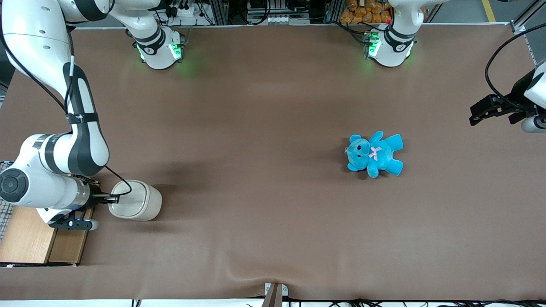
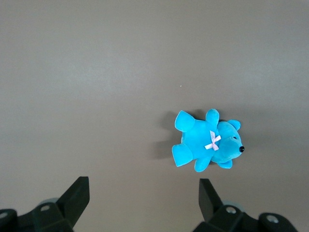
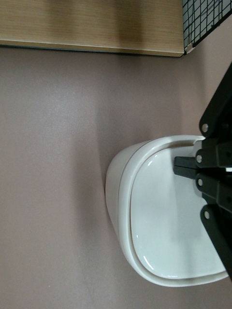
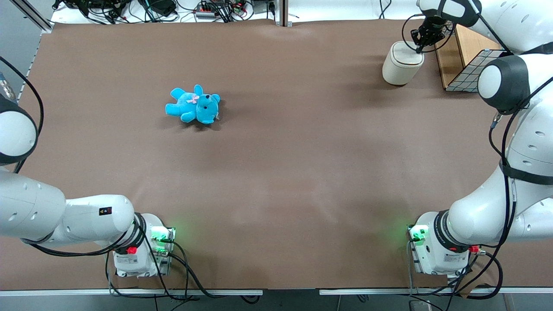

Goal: Open trash can with right arm

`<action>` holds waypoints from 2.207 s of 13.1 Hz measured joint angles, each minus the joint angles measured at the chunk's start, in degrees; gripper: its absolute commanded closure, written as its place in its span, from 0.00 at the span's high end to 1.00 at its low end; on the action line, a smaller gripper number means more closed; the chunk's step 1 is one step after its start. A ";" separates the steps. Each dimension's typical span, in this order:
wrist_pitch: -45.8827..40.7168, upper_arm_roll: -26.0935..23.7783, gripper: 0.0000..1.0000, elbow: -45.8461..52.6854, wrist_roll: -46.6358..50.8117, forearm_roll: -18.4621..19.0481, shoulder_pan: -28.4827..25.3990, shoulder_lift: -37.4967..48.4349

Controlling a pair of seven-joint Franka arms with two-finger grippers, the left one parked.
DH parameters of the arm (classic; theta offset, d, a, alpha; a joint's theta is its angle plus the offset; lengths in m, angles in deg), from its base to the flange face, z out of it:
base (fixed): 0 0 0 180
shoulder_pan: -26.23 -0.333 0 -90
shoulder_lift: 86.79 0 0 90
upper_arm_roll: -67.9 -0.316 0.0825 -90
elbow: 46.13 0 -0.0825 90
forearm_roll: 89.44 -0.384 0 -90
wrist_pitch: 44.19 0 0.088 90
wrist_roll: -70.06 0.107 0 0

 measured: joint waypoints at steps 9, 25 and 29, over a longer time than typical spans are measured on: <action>-16.72 -0.03 1.00 11.73 0.00 -0.01 -0.95 0.64; -30.33 0.67 1.00 12.70 -1.60 -0.01 0.39 17.97; -32.14 0.88 1.00 6.14 -2.36 -0.01 1.15 26.00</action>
